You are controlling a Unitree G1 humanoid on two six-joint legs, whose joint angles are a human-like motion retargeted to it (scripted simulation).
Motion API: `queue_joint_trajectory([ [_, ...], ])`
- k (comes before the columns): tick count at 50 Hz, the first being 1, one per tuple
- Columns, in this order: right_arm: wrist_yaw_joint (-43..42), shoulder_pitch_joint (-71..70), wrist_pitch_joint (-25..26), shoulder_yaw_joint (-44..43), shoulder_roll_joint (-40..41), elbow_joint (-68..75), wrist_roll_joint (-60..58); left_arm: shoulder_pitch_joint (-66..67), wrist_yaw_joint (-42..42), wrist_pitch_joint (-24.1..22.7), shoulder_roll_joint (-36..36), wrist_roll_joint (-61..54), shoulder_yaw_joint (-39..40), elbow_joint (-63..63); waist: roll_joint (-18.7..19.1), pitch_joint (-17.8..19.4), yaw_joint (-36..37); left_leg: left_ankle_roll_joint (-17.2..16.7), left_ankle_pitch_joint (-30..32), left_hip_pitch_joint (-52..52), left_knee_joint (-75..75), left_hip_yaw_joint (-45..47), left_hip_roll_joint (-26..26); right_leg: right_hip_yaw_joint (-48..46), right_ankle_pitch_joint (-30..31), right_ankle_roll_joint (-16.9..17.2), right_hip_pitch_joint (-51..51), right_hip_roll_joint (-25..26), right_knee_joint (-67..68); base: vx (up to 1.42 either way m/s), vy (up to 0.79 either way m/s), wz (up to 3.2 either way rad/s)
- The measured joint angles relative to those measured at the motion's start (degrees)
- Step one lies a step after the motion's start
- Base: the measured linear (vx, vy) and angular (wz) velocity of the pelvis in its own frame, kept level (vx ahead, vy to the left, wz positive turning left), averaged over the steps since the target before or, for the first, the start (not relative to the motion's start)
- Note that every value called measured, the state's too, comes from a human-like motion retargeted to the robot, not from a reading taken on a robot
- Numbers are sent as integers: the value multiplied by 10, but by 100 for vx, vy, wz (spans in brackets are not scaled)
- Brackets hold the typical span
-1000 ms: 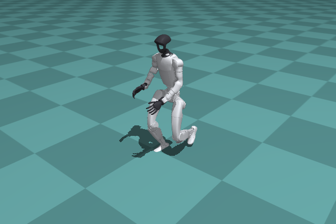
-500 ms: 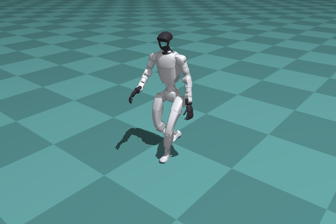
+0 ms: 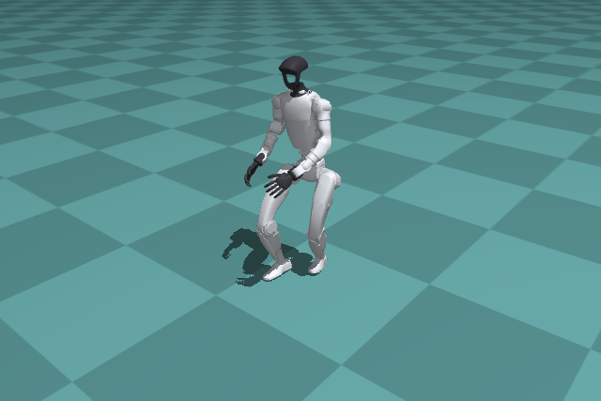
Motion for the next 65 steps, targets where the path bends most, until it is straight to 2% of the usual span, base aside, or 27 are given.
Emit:
queue_joint_trajectory([
  [5, 24, 22, 28, -22, -5, 80, 15, -46, -49, -7, -3, 8, -35, -108, 6, -32, 11, -4, -9, 27, -37, -9, -1, -27, 56, 18, -19, 11, -106, 42, -13, -15],
  [8, 49, 35, 42, -34, -7, 146, 23, -63, -89, -6, -11, 19, -57, -161, 4, -46, 13, -8, -18, 53, -48, -15, -7, -47, 60, 7, -7, -2, -110, 43, -16, 1],
  [11, 71, 48, 56, -46, -5, 213, 29, -68, -131, -7, -22, 32, -82, -191, 13, -51, 15, -26, -25, 66, -8, -19, 7, -65, 33, -18, 14, 0, -93, 41, -17, -10],
  [15, 98, 55, 68, -55, -1, 289, 34, -67, -187, -6, -32, 53, -121, -202, 64, -37, 28, -84, -6, 58, 137, -29, 77, -98, -1, -57, 69, 59, -90, 38, -17, -53],
  [17, 119, 42, 70, -58, -2, 326, 37, -72, -220, -4, -37, 67, -137, -197, 112, -21, 43, -121, 19, 36, 236, -44, 148, -126, 1, -82, 125, 131, -148, 34, -15, -79],
  [18, 123, 43, 72, -55, 0, 332, 37, -69, -227, -3, -39, 74, -145, -194, 119, -16, 45, -130, 40, 25, 278, -43, 163, -125, -8, -90, 126, 138, -132, 31, -12, -69],
  [20, 138, 24, 75, -51, -2, 345, 41, -80, -244, 1, -39, 89, -154, -187, 140, -7, 55, -146, 71, -19, 356, -53, 207, -129, -2, -104, 158, 184, -183, 30, -10, -70],
  [23, 136, 5, 76, -40, -4, 334, 44, -85, -246, 9, -39, 109, -161, -173, 143, 2, 67, -135, 64, -79, 418, -65, 235, -108, -14, -109, 169, 209, -184, 30, -5, -81],
  [25, 127, -8, 71, -31, -5, 316, 46, -82, -236, 16, -39, 119, -162, -161, 141, 9, 77, -121, 39, -115, 428, -80, 243, -87, -24, -108, 168, 224, -169, 28, 0, -103],
  [30, 85, -60, 55, 4, -12, 214, 47, -82, -182, 32, -32, 128, -136, -90, 103, 19, 79, -96, 1, -181, 301, -141, 168, 5, -34, -93, 168, 233, -176, 24, 6, -123],
  [35, 58, -103, 40, 48, -8, 73, 23, -55, -140, 48, -24, 107, -99, 8, 64, 18, 60, -102, 41, -199, 155, -231, 67, 107, -35, -81, 132, 244, -151, 9, 11, -141],
  [37, 55, -118, 33, 66, -3, 19, 10, -40, -125, 54, -21, 103, -85, 45, 53, 18, 49, -102, 56, -200, 133, -234, 57, 141, -36, -75, 115, 254, -136, -2, 14, -136],
  [40, 53, -140, 26, 94, 5, -67, -9, -18, -103, 58, -12, 103, -59, 99, 36, 20, 27, -88, 53, -198, 111, -194, 70, 187, -34, -59, 92, 268, -122, -4, 15, -136],
  [45, 51, -165, 9, 122, 22, -175, -18, 24, -73, 71, 4, 110, -24, 162, 7, 30, -10, -77, 43, -214, 121, -104, 110, 202, -15, -21, 37, 279, -74, -6, 12, -137],
  [50, 48, -182, 4, 138, 42, -255, -6, 49, -45, 84, 44, 129, 28, 207, -31, 22, -25, -73, 44, -209, 79, -8, 159, 110, -32, -41, -16, 216, -65, -4, 7, -141],
  [54, 36, -175, -6, 139, 57, -267, -5, 68, -23, 93, 63, 134, 58, 220, -62, 14, -25, -76, 47, -207, 66, 47, 184, 51, -29, -43, -28, 162, -54, -2, 2, -96],
  [60, 19, -159, -19, 136, 69, -258, -14, 91, 5, 89, 94, 124, 99, 219, -109, -13, -24, -85, 69, -177, -10, 107, 192, 1, -8, -30, -25, 94, -69, 2, -2, -62],
  [65, 14, -144, -20, 131, 70, -245, -22, 108, 15, 80, 95, 108, 115, 211, -144, -28, -29, -93, 76, -165, -14, 137, 198, -1, 16, -11, -38, 51, -53, 3, -6, -36],
])
